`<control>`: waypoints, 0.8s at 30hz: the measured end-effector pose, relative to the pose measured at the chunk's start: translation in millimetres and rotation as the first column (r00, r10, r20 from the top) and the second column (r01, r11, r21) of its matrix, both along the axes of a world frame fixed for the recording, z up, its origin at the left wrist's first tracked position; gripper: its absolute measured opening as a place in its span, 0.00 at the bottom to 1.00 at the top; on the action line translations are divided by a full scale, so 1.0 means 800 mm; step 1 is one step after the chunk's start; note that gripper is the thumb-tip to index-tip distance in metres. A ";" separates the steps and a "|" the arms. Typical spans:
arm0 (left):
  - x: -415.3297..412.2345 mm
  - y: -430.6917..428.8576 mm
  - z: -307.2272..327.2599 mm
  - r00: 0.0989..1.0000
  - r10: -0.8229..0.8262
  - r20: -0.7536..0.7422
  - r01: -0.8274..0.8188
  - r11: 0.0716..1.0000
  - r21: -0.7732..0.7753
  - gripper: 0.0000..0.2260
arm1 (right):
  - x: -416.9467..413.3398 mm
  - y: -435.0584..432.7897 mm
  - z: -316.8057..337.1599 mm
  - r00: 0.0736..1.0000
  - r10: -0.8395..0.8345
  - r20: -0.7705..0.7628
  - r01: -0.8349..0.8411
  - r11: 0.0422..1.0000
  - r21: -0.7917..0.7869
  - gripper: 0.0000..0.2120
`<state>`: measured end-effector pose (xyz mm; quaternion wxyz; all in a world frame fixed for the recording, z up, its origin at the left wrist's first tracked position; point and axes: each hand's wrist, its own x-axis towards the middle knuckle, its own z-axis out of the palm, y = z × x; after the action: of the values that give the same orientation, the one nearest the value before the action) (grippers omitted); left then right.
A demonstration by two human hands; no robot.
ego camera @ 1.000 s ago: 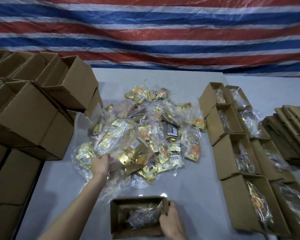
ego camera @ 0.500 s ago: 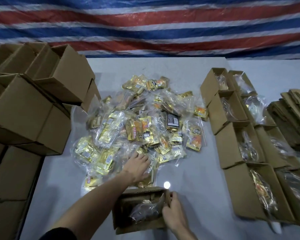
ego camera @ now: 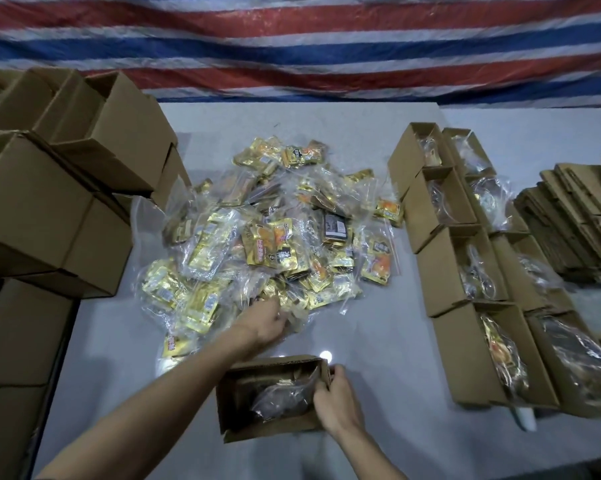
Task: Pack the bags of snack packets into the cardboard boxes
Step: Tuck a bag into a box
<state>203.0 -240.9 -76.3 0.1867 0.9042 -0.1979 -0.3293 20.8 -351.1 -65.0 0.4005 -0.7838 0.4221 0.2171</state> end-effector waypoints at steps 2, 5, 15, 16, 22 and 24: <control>0.001 0.021 0.029 0.999 0.001 -0.042 -0.004 0.996 -0.088 0.10 | -0.002 0.001 0.000 1.000 0.009 -0.001 -0.009 1.000 -0.010 0.05; 0.001 0.059 0.081 0.995 0.095 0.018 -0.087 0.959 -0.271 0.06 | -0.005 0.000 -0.003 1.000 0.003 0.007 -0.003 1.000 0.004 0.05; -0.073 0.122 0.203 0.900 0.343 -0.270 -0.422 0.526 -0.738 0.13 | -0.001 0.003 -0.004 1.000 -0.015 0.023 0.015 1.000 0.009 0.16; -0.081 0.123 0.206 0.885 0.365 -0.290 -0.447 0.490 -0.748 0.13 | -0.001 0.003 -0.005 1.000 -0.007 0.015 0.007 1.000 0.007 0.15; -0.119 0.114 0.194 0.823 0.448 -0.349 -0.515 0.329 -0.792 0.11 | 0.008 -0.001 -0.007 1.000 0.022 -0.001 -0.022 1.000 -0.005 0.08; -0.127 0.110 0.182 0.800 0.463 -0.381 -0.536 0.269 -0.800 0.10 | 0.009 -0.003 -0.006 1.000 0.023 0.003 -0.023 1.000 0.009 0.08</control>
<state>101.6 -153.2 69.5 0.7260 0.6735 -0.0372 -0.1336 28.2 -353.4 -69.8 0.4021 -0.7871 0.4115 0.2224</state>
